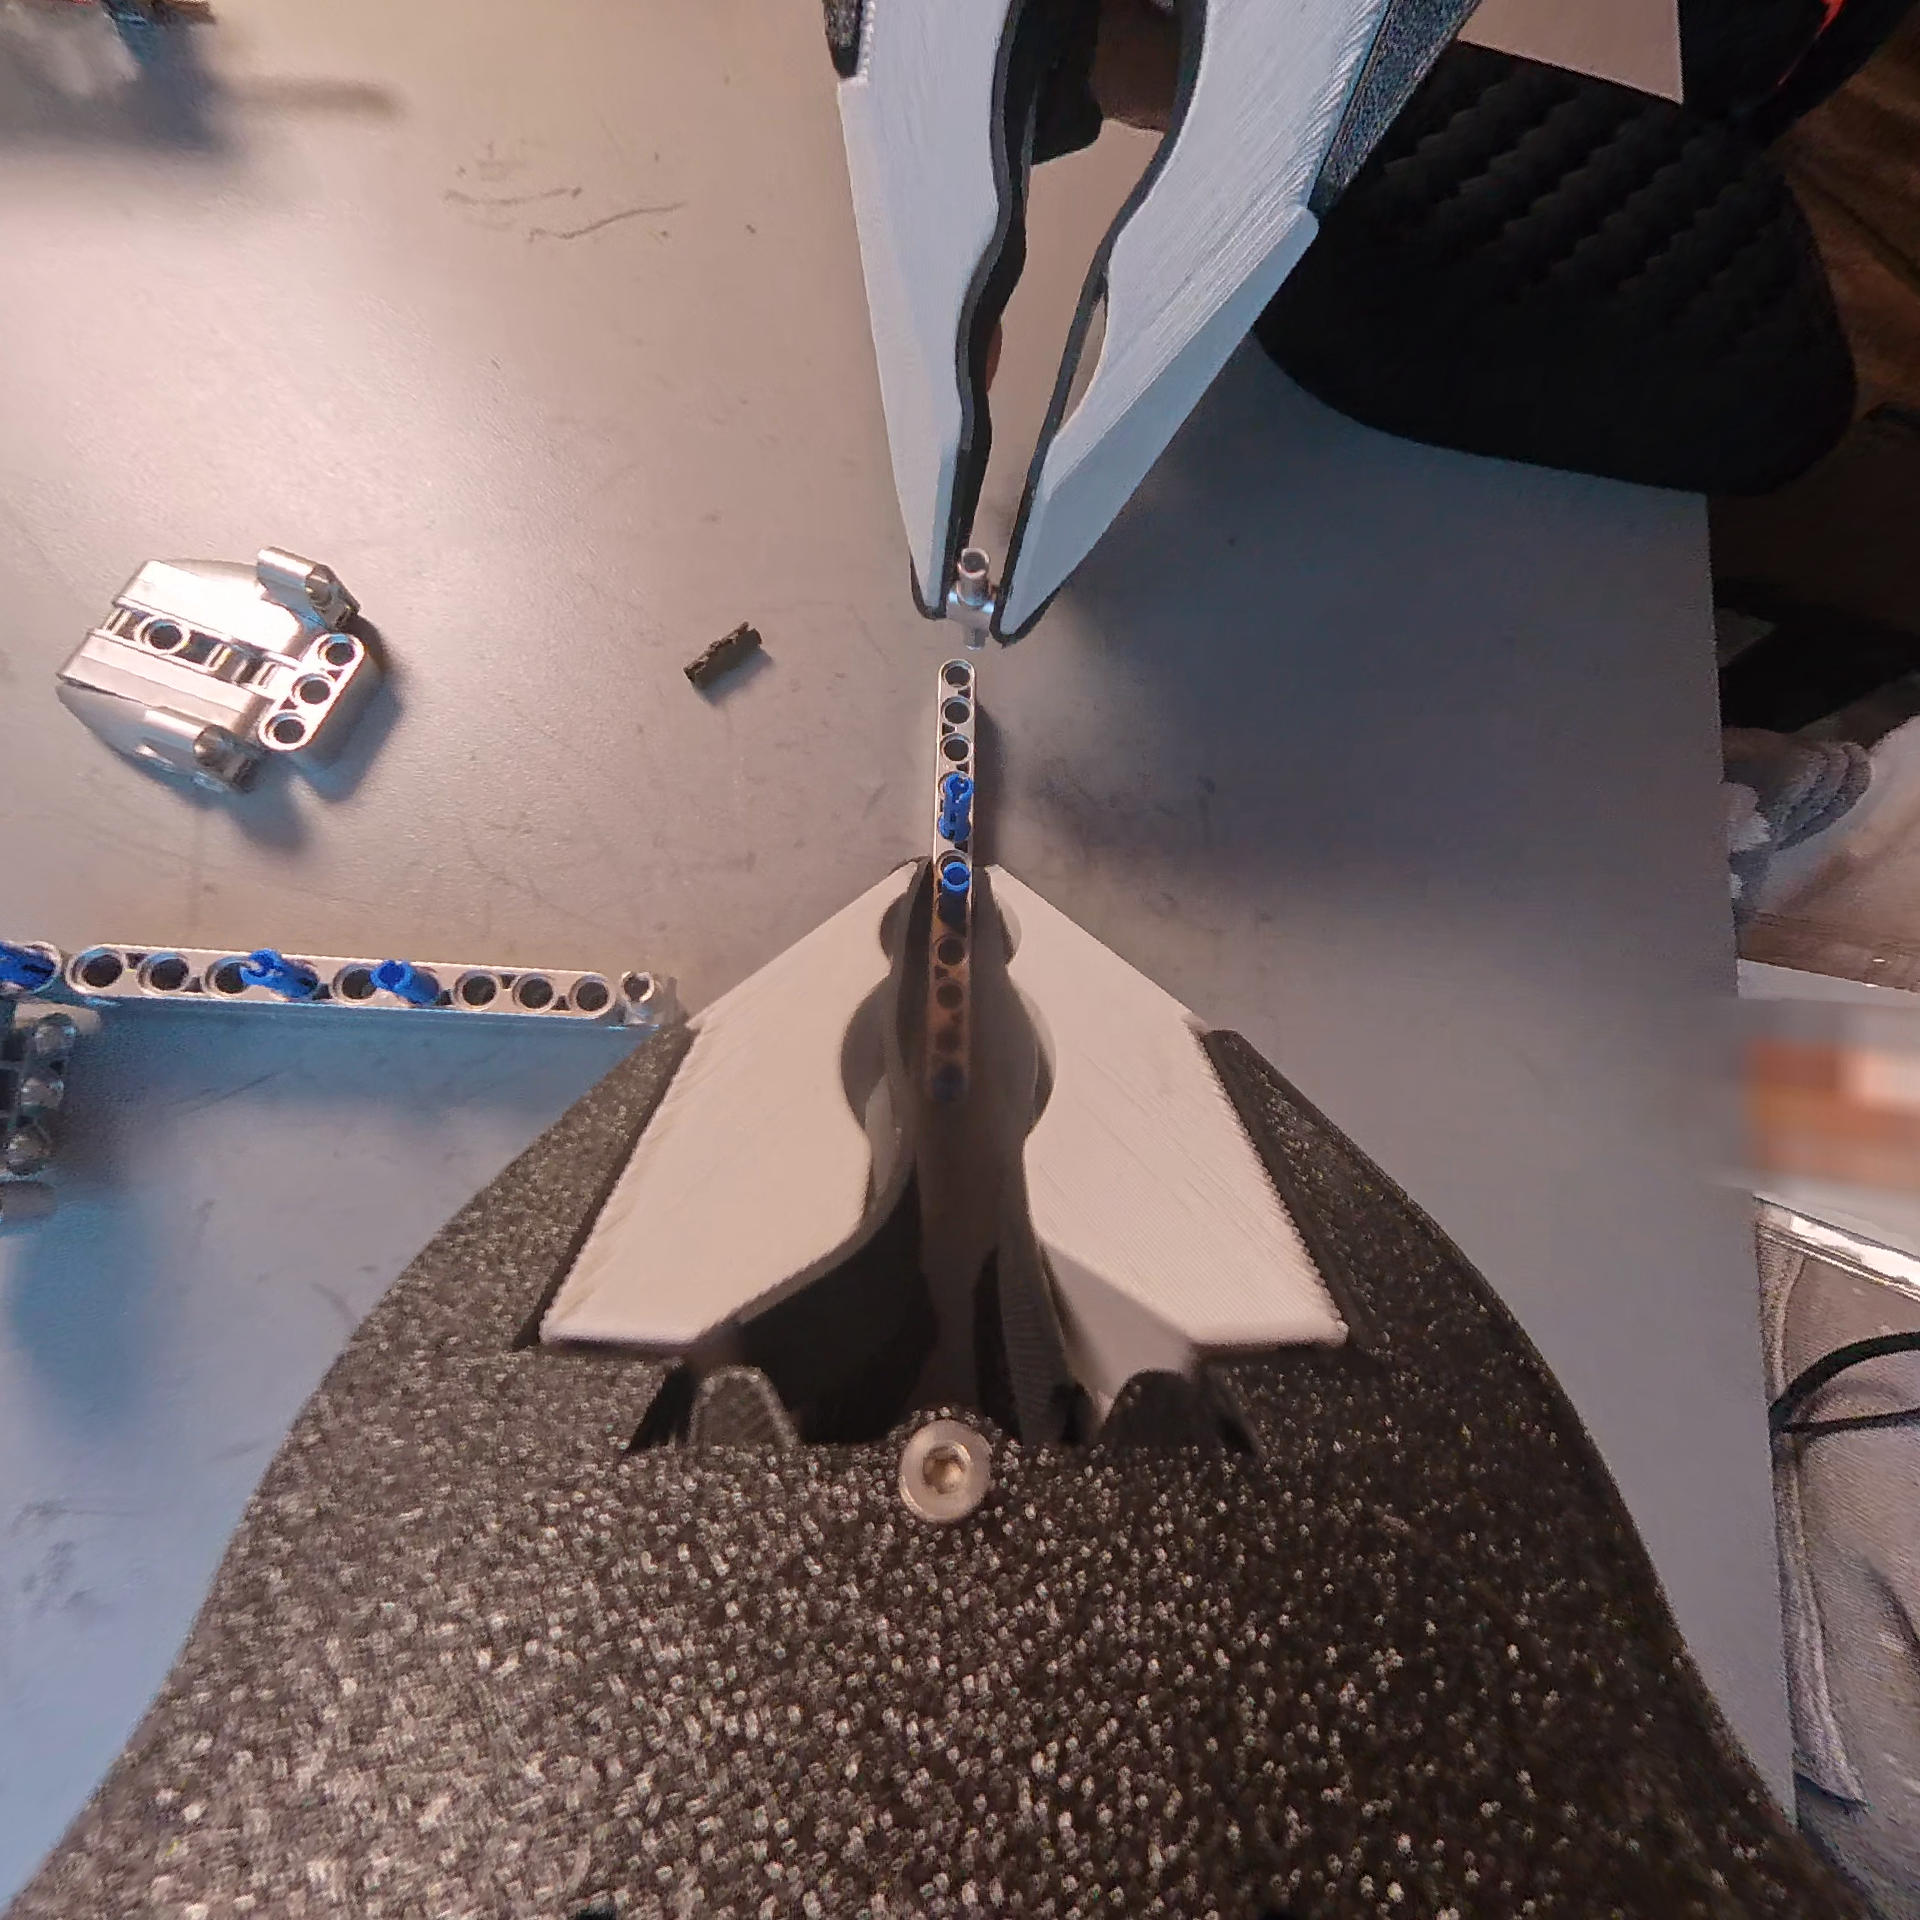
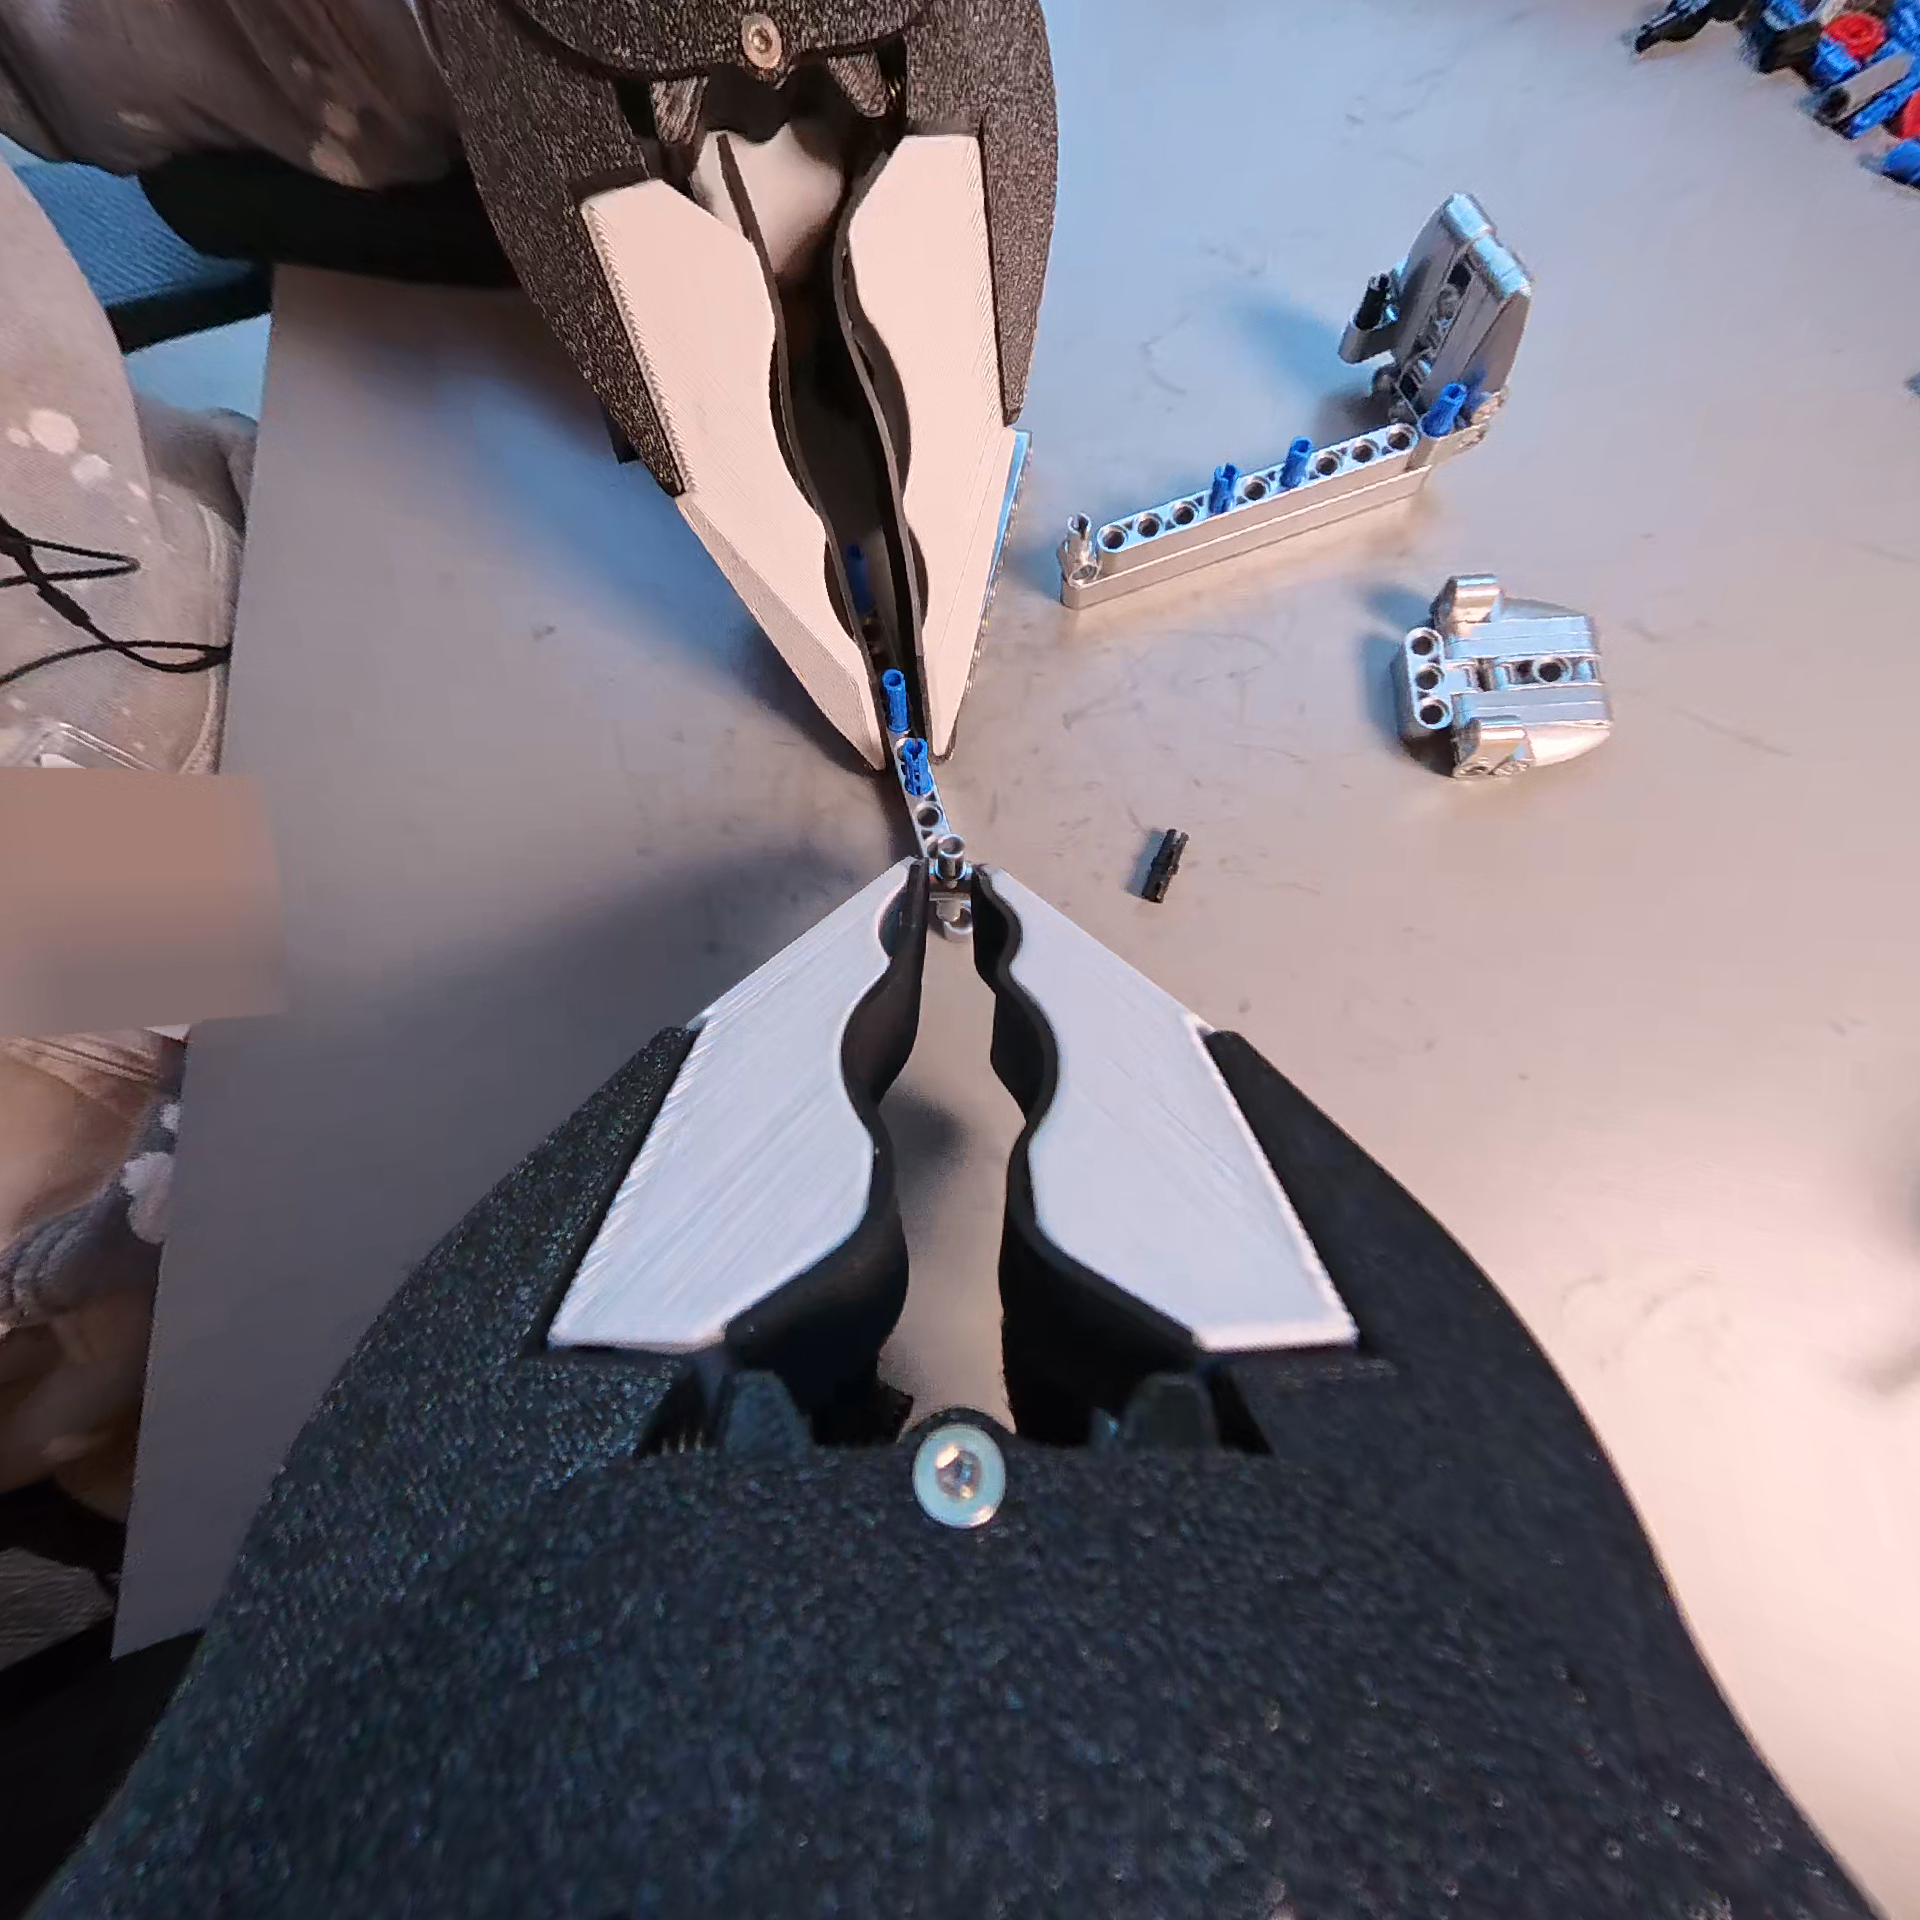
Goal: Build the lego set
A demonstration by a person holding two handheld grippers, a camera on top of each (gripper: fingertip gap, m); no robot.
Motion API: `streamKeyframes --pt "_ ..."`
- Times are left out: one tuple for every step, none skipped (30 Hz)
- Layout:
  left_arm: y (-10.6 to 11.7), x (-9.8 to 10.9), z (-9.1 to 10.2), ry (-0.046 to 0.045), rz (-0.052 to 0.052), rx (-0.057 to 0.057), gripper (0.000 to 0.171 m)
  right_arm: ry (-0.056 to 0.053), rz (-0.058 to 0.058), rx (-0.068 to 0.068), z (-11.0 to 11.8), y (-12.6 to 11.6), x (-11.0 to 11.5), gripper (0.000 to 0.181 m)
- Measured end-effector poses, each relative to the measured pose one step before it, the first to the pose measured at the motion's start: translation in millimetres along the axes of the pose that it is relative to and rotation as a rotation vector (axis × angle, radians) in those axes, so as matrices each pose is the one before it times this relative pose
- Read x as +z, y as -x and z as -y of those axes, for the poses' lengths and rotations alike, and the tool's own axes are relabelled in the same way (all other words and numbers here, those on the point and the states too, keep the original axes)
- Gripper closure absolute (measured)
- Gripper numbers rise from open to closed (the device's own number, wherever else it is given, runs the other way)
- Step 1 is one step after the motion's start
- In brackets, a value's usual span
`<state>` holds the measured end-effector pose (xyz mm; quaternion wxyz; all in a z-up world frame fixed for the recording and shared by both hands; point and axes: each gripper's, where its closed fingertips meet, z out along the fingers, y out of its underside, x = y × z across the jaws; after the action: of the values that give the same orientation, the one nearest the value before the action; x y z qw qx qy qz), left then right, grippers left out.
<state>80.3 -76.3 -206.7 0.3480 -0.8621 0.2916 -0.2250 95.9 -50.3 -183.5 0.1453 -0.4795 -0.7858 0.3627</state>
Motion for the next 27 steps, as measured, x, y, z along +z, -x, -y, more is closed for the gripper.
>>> streamKeyframes --pt "-0.21 -0.01 0.2 -0.00191 -0.0009 0.0029 0.168 -0.0134 0.0064 -0.0019 1.62 0.52 1.34 0.175" --pt "-1.0 -0.55 1.08 -0.00705 -0.0066 0.0025 0.167 -0.0182 0.0058 -0.0037 2.74 0.26 0.81 0.175" --pt "-1.01 -1.47 2.58 -0.01523 -0.009 -0.0012 0.167 -0.0155 0.006 0.0012 2.32 -0.23 0.27 0.175" --pt "-0.19 -2.02 2.55 -0.01515 -0.0069 -0.0084 0.167 -0.0077 0.0035 0.0056 0.56 -1.15 0.01 0.175" --pt "0.66 -1.5 0.71 -0.00594 -0.0043 -0.0094 0.167 -0.0013 0.0029 0.0033 -0.92 -1.21 -0.02 0.175" --pt "1.75 -0.58 -1.1 0.00399 0.0026 -0.005 0.167 -0.0002 0.0071 0.003 -1.54 -0.25 0.05 0.175" --pt "1.91 0.14 -1.71 0.00749 0.0074 0.0004 0.168 -0.0011 0.004 0.0048 -1.44 -0.42 0.1 0.175" --pt "1.11 0.52 -1.55 0.00856 0.0058 0.0026 0.168 0.0065 -0.0003 0.0024 -2.41 -0.96 0.34 0.175" --pt "0.5 0.86 -1.48 0.00831 0.0041 0.0034 0.168 0.0139 0.0005 -0.0055 -3.39 -0.29 0.74 0.175" --pt "0.03 1.07 -1.54 0.00979 0.0033 0.0054 0.167 0.0138 -0.0032 -0.0119 -3.19 -0.23 1.17 0.175" --pt "-0.21 0.87 -1.05 0.00716 0.0037 0.0072 0.167 0.0002 0.0022 -0.0046 -0.91 0.78 0.98 0.175" --pt "-0.18 0.33 0.0 0.00036 0.003 0.0066 0.167 -0.0072 0.0061 0.0046 0.69 1.04 0.72 0.175" --pt "-0.01 0.0 -0.05 0.00109 0.0017 0.0028 0.167 -0.0041 -0.0013 -0.0028 0.47 -0.02 0.55 0.175" --pt "-0.01 0.03 -0.01 -0.00055 -0.001 -0.0014 0.167 -0.0014 -0.0024 -0.0084 0.36 -0.13 0.29 0.175" --pt "0.01 -0.01 -0.13 -0.00071 -0.0016 -0.0023 0.167 -0.0031 0.0015 -0.0047 0.84 0.27 0.14 0.175" --pt "-0.02 0.03 -0.02 -0.00044 -0.0012 -0.0013 0.167 -0.0108 0.0035 0.0024 1.67 0.34 -0.05 0.175" --pt "0.02 0.03 -0.06 -0.00032 -0.0005 -0.0002 0.167 -0.0068 -0.0019 0.0036 1.08 -0.75 0.01 0.175" --pt "-0.02 0.02 0.05 -0.00034 -0.0002 0.0 0.167 0.0025 -0.0041 -0.0028 -0.65 -1.05 0.04 0.175" --pt "0.01 -0.04 -0.12 -0.00019 -0.0007 -0.0009 0.167 0.0121 -0.0041 -0.0071 -2.23 -0.88 0.38 0.175" --pt "-0.04 0.06 -0.03 -0.00012 -0.0009 -0.0011 0.167 -0.0005 -0.001 -0.0058 -0.5 -0.25 0.06 0.175" --pt "0.05 -0.05 0.03 -0.00033 -0.0006 -0.0011 0.167 -0.0002 0.004 0.0031 -0.17 0.36 0.01 0.175" --pt "0.03 0.02 -0.08 -0.00023 -0.0002 -0.0005 0.167 0.0042 0.0013 -0.0022 -0.81 0.39 0.44 0.175" --pt "0.03 -0.02 -0.04 0.00026 0.0002 0.0001 0.167 -0.002 -0.0005 -0.01 0.23 0.52 0.02 0.174" --pt "-0.08 0.06 -0.14 0.00031 0.0002 0.0002 0.167 0.001 -0.0012 -0.0045 -0.17 0.16 -0.14 0.175" --pt "0.02 -0.04 0.05 0.00041 0.0006 0.0005 0.167 0.0 -0.0011 -0.0024 -0.11 0.07 -0.21 0.174" --pt "-0.03 0.03 -0.02 0.00039 0.0003 -0.0001 0.167 -0.003 -0.0018 -0.0017 -0.08 0.01 -0.13 0.175" --pt "0.11 0.04 -0.08 0.0002 0.0 -0.0008 0.167 -0.0037 -0.0022 -0.0023 -0.18 0.0 -0.14 0.174"
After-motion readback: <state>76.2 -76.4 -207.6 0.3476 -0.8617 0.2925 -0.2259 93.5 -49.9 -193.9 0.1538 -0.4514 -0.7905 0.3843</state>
